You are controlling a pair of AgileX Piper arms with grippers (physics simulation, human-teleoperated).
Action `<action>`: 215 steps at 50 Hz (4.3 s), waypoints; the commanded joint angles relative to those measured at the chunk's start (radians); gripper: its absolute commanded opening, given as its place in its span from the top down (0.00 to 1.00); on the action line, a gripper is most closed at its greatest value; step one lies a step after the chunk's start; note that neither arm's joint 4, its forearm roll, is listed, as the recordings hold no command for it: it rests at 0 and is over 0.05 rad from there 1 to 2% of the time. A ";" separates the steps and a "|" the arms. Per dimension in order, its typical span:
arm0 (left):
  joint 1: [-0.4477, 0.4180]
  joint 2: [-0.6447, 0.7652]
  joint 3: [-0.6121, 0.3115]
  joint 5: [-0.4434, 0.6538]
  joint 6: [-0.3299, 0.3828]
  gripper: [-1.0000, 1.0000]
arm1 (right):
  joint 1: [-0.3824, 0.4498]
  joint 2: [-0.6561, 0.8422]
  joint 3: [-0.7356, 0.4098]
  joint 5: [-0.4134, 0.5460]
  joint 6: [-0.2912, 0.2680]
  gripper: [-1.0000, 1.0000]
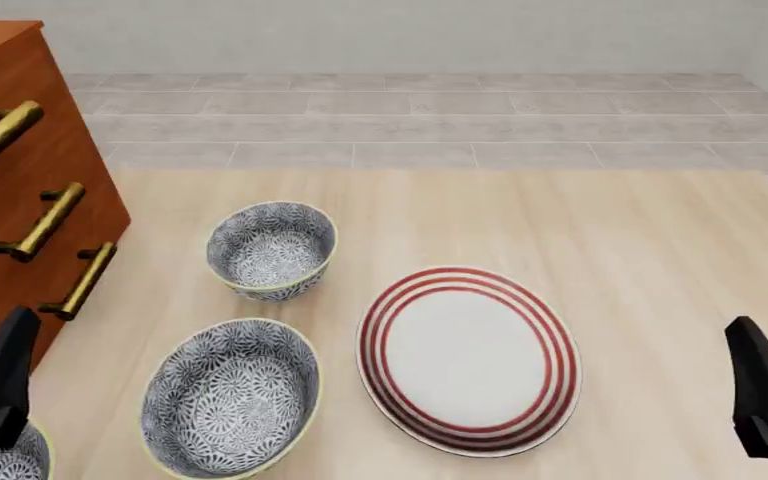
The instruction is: Put the bowl at the front on the plate.
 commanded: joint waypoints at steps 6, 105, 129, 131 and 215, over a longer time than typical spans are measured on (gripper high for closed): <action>-0.010 0.199 -0.165 0.099 0.081 0.00 | 0.003 -0.005 -0.004 0.006 -0.004 0.00; 0.071 0.130 -0.278 0.898 -0.105 0.00 | -0.023 0.012 -0.002 0.006 0.026 0.00; 0.078 0.160 -0.161 0.821 -0.128 0.00 | -0.028 0.001 0.000 0.013 0.027 0.00; 0.078 0.164 -0.157 0.817 -0.132 0.00 | -0.029 0.001 -0.003 0.016 0.028 0.00; 0.121 0.199 -0.147 0.755 -0.136 1.00 | -0.037 -0.004 -0.012 0.026 0.023 0.00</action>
